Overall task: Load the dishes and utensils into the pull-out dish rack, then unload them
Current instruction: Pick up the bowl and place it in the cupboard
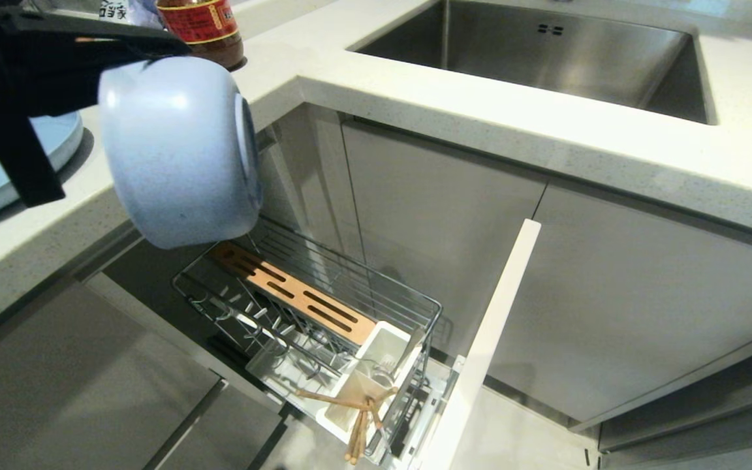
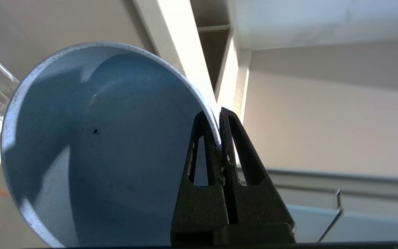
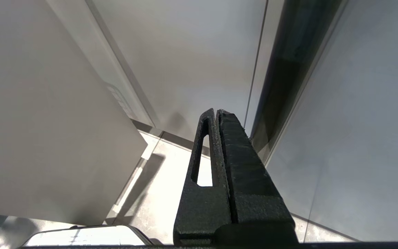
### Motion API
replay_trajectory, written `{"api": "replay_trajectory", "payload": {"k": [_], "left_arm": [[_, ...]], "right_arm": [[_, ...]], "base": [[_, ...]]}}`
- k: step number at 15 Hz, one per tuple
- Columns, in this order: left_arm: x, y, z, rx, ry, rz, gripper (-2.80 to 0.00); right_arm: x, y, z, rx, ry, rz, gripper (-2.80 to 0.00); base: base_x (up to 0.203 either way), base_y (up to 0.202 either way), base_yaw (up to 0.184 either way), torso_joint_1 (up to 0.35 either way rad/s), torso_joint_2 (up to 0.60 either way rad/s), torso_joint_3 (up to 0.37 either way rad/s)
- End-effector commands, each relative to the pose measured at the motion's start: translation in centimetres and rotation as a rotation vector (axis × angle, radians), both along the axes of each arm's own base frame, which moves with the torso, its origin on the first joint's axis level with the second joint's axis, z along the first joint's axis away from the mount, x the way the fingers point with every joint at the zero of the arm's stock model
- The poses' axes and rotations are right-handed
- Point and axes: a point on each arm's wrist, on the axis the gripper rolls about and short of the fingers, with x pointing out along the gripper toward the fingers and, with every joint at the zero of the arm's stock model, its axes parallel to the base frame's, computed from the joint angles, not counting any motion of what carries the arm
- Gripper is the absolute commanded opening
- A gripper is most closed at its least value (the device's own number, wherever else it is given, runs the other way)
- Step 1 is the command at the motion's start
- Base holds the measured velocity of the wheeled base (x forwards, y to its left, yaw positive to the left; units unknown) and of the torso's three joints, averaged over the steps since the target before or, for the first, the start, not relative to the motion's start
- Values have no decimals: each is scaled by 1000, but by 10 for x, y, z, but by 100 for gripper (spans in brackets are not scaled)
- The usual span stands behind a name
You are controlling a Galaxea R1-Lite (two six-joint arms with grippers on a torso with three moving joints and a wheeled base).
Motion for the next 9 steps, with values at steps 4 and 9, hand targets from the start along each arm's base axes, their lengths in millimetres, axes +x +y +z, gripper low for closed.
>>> {"api": "replay_trajectory", "payload": {"k": [4,9], "left_arm": [[59,-53,-61,32,113,184,-280],[108,-70,-122,1,127,337,-280]], "right_arm": [[0,0,0,1,-5,0,-280],[0,0,0,1,-5,0,-280]], "base": [[0,0,0,0,0,0],[0,0,0,0,0,0]]}}
